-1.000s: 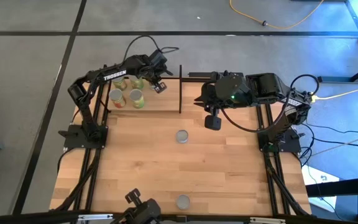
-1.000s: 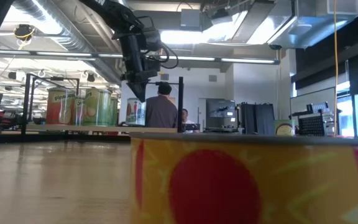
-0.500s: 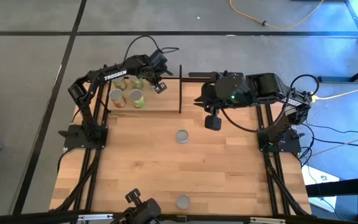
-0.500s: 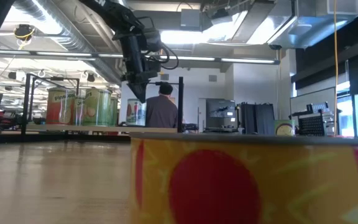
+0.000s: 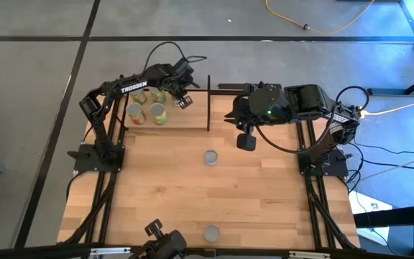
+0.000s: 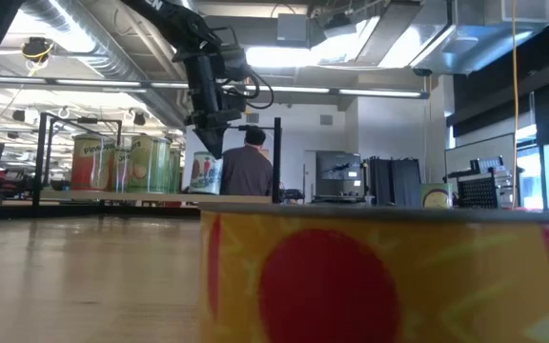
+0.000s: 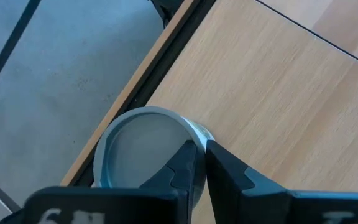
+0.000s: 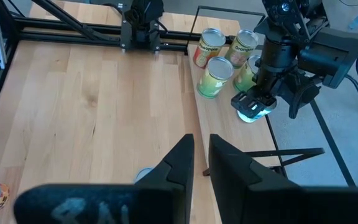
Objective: Pick and place cans onto a shelf
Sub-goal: Put the canned mixed vegetables on the shelf
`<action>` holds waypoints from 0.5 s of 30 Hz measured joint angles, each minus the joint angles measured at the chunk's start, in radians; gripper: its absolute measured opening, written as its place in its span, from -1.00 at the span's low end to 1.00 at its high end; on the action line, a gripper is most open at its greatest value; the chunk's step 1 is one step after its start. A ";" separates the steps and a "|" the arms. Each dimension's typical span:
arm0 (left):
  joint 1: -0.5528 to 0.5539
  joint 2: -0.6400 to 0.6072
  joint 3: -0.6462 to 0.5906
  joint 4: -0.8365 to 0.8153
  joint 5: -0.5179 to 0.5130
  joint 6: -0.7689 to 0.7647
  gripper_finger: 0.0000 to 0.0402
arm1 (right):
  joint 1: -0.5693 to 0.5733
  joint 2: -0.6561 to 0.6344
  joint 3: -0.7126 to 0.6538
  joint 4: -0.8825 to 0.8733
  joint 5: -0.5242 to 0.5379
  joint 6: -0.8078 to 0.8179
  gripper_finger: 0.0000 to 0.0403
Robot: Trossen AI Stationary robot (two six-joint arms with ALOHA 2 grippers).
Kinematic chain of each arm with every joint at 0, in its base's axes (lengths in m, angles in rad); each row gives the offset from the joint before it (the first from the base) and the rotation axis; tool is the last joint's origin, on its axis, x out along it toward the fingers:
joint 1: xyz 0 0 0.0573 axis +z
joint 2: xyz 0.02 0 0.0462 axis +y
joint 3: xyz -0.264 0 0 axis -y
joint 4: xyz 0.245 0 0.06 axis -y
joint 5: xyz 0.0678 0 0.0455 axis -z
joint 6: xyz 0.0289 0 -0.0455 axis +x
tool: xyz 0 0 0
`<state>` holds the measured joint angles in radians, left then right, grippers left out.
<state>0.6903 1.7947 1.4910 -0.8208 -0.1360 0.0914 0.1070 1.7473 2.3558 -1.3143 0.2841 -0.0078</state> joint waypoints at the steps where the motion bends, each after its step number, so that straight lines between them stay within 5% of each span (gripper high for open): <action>1: 0.000 0.000 0.000 0.000 0.000 0.000 -0.86 | 0.000 0.000 0.000 0.000 0.000 0.000 -0.74; 15: -0.004 0.000 0.000 -0.004 0.004 -0.003 -0.86 | 0.000 0.000 0.000 0.000 0.000 0.003 -0.74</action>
<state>0.6861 1.7947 1.4910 -0.8249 -0.1319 0.0879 0.1070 1.7473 2.3558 -1.3144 0.2836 -0.0044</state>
